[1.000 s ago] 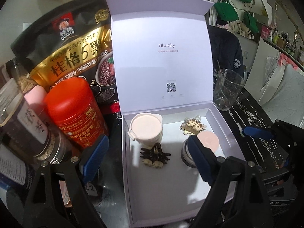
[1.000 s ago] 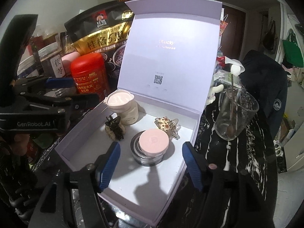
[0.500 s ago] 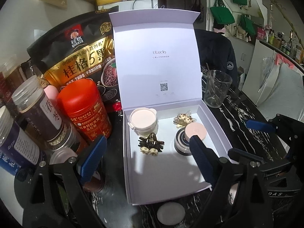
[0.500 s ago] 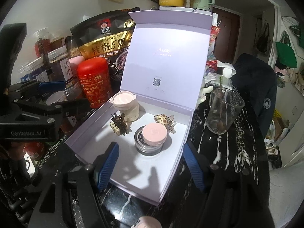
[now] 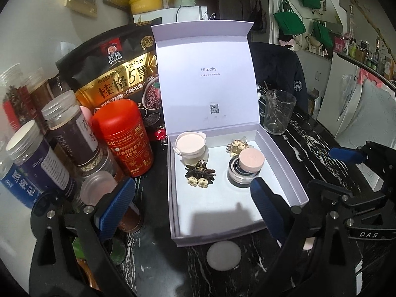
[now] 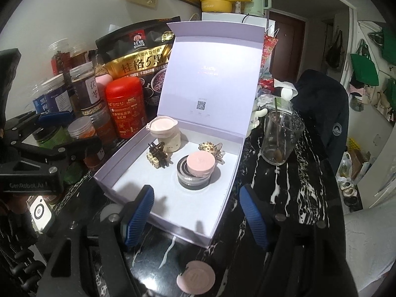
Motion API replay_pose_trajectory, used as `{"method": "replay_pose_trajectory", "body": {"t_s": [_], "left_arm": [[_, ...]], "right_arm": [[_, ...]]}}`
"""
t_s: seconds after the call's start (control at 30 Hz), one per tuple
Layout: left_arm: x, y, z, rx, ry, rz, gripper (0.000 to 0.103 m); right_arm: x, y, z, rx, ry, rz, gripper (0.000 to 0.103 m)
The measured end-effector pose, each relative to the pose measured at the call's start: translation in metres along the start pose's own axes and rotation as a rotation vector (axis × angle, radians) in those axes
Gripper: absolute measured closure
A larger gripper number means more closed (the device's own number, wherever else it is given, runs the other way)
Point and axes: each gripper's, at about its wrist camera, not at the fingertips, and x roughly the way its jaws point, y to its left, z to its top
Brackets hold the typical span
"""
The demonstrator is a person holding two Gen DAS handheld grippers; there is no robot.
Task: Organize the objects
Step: 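Withdraw both open tools from the box toward the grey ball and pink compact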
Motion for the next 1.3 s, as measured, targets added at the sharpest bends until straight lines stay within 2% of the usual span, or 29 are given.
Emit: {"method": "replay_pose_trajectory", "body": {"t_s": [0.5,1.3], "left_arm": [[-0.018,-0.008,-0.035,0.025,0.024,-0.01,0.008],[-0.013,-0.014,-0.092,0.033,0.113,-0.048,0.008]], "right_arm": [[-0.017,0.006,-0.029,0.025,0.023,-0.009,0.03],[-0.007,0.022,-0.086,0.098,0.11,0.043,0.03]]}}
